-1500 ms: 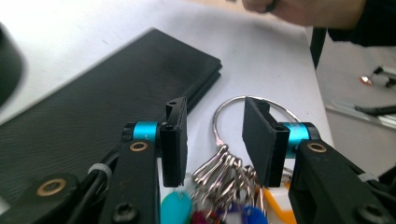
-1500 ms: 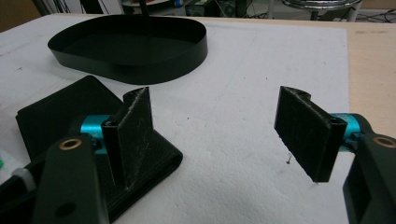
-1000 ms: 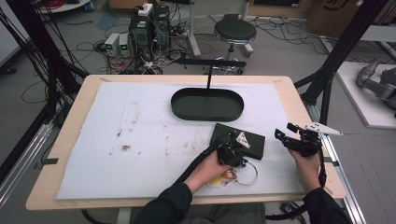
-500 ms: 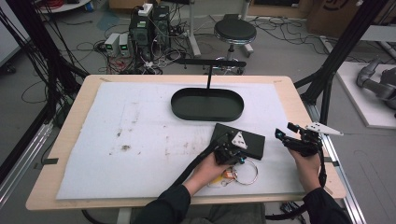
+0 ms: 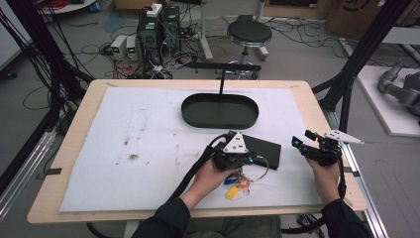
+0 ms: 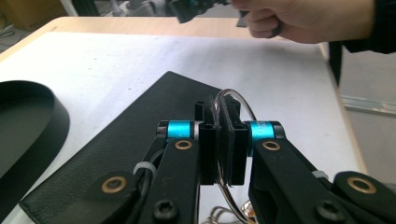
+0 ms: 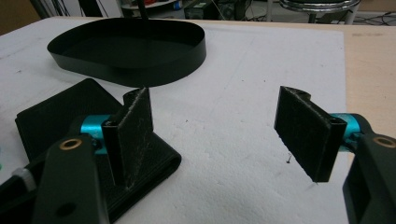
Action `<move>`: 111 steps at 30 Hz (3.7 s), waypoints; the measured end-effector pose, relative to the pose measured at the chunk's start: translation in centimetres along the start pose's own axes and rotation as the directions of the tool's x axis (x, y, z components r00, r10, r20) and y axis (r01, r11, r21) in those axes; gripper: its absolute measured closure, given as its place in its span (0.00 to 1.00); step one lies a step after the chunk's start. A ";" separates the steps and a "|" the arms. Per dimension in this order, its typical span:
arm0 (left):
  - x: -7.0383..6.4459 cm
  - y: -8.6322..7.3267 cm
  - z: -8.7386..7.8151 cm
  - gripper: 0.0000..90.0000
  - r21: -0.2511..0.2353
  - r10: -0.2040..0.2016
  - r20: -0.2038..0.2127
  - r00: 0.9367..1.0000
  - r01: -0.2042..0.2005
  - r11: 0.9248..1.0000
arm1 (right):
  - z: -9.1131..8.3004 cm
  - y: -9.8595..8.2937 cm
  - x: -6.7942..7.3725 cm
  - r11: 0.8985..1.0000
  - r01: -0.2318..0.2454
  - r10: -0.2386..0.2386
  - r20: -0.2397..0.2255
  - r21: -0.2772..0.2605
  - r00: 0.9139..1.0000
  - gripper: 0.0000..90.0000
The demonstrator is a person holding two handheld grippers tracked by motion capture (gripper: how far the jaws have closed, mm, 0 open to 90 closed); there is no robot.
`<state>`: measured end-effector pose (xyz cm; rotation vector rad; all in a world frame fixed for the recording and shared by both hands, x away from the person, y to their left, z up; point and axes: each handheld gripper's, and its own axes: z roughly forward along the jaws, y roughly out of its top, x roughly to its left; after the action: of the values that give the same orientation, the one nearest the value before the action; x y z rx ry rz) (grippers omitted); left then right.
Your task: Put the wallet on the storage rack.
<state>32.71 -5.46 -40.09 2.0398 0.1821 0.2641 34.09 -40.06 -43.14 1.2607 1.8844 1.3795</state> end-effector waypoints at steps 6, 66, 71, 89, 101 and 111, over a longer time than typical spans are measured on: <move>-1.2 -0.2 -0.3 0.96 0.000 0.042 0.024 0.999 -0.042 0.999 | 0.0 0.0 0.0 1.000 0.003 -0.003 0.002 -0.006 1.000 0.32; 4.2 1.4 -12.7 0.96 -0.186 -0.017 -0.157 0.987 -0.013 0.982 | 0.4 0.0 -0.1 1.000 -0.008 0.008 0.005 0.006 1.000 0.32; 5.8 1.3 -14.1 0.96 -0.200 -0.043 -0.211 0.976 0.000 0.980 | 0.4 0.0 -0.1 1.000 -0.011 0.011 0.005 0.006 1.000 0.32; 11.7 2.4 -16.1 0.96 -0.239 -0.099 -0.359 0.928 0.012 0.971 | 0.5 -0.1 -0.2 1.000 -0.009 0.009 0.007 0.012 1.000 0.32; 16.1 1.7 -15.6 0.96 -0.263 -0.168 -0.409 0.897 0.060 0.963 | 0.5 -0.1 -0.2 1.000 -0.013 0.013 0.006 0.010 1.000 0.32; 18.8 -0.3 -14.4 0.96 -0.260 -0.242 -0.434 0.868 0.136 0.956 | 0.6 -0.1 -0.2 1.000 -0.013 0.013 0.009 0.006 1.000 0.32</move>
<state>47.09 11.45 -31.83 1.6925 0.6213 0.6188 34.60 -39.98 -43.44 1.2823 1.8792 1.3732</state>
